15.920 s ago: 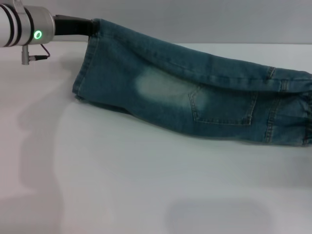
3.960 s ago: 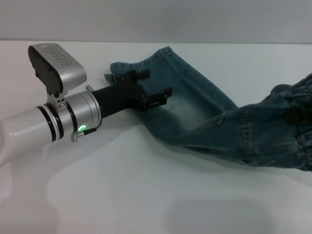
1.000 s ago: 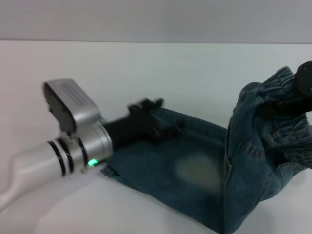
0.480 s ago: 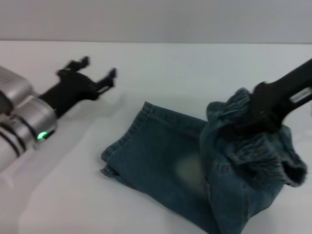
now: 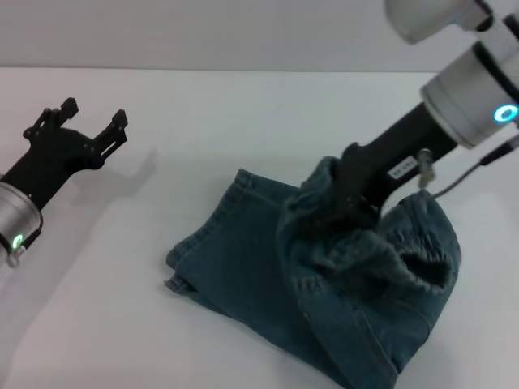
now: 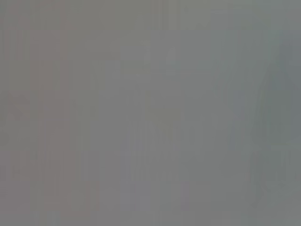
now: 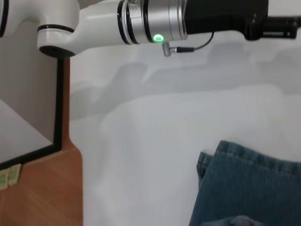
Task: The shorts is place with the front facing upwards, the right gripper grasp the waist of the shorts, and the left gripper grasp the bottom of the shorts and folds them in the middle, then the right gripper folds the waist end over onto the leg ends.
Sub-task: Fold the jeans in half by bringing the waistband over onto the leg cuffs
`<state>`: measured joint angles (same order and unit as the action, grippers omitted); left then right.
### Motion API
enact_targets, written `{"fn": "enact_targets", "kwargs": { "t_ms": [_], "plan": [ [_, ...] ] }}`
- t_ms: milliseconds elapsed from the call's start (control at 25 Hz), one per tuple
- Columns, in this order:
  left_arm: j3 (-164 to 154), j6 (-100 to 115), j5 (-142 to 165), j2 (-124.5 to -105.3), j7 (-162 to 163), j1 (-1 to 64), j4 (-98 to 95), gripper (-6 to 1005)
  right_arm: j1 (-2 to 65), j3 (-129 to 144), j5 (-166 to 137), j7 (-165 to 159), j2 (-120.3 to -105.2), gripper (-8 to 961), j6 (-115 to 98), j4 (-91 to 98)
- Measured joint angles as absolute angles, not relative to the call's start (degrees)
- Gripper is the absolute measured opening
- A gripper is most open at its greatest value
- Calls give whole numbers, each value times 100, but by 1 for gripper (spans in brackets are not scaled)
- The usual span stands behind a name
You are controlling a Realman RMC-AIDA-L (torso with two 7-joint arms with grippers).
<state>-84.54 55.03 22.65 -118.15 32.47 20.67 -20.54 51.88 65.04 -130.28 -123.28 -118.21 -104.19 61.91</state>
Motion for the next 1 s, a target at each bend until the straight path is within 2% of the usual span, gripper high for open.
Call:
{"fn": "enact_targets", "kwargs": {
  "t_ms": [160,400,600,1000],
  "plan": [
    [-8430,5573,2265,-11826,3268,2067,-1942,844,5382,6555,-12996,-12274,-11835,174,-10235,5861],
    [-8425,5580,2268,-11831,3289,2076,-1873,844,5537,6559,-13012,-12234,-11838,400,-10136,5696],
    [-8421,5582,2268,-11837,3277,2098,-1826,844,5559,6600,-12995,-12055,-11869,544,-10075,5742],
    [-8420,5582,2267,-11842,3247,2118,-1730,844,5833,7602,-13153,-11777,-11889,545,-9796,5717]
  ]
}}
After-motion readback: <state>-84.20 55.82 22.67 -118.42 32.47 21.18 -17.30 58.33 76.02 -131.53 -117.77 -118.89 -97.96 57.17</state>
